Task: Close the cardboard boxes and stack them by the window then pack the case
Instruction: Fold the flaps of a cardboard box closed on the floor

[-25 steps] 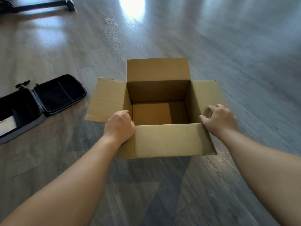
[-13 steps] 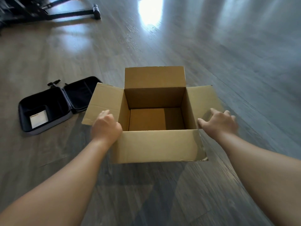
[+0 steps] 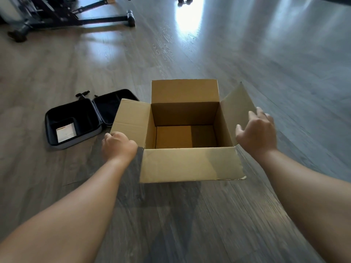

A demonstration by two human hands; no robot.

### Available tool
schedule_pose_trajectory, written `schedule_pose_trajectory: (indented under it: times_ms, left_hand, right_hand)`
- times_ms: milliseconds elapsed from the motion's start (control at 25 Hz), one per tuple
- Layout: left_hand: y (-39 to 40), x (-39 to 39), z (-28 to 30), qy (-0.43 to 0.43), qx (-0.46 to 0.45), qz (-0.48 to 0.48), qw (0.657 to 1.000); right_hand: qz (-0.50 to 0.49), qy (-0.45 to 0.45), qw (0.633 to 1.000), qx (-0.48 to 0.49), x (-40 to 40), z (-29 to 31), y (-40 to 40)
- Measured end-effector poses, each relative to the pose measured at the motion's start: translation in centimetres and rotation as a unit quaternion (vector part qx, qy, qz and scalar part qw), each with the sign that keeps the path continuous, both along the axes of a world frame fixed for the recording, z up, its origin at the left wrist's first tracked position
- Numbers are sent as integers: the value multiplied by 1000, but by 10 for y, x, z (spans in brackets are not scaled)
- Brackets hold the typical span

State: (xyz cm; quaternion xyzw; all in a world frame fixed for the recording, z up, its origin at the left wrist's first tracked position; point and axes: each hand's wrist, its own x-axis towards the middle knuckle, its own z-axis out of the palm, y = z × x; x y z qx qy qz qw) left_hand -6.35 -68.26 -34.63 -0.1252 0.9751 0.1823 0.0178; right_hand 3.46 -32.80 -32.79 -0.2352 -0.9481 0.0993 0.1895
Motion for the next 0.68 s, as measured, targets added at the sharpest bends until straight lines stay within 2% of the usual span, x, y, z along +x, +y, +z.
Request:
schedule_pose_trajectory:
  times_ms: [120,240,400,480,560,600,680]
  left_hand:
    - [3,7,11,53,14,-19,998]
    - [8,11,23,141,41,-59,987]
    - [22,16,30,234,94,-185,950]
    - [31,19,25,194,164,-245,935]
    - [33,19,13,80,246,-281,924]
    - [30,19,4,22,245,-297,923]
    - [21,18,-11,-65,173,-327,927]
  right_hand:
    - [52,21,998,-16,-13,9,-24]
    - [121,6,991,-50,-22,8,-45]
    - [189,-34,976,-107,-19,0,-56]
    - [201,-65,968,-138,-12,-7,-53]
    - [192,-111,961,-163,-5,-16,-44]
    - [181,-130,960,-169,-1,-21,-37]
    - [157,-168,961,-155,7,-27,-19]
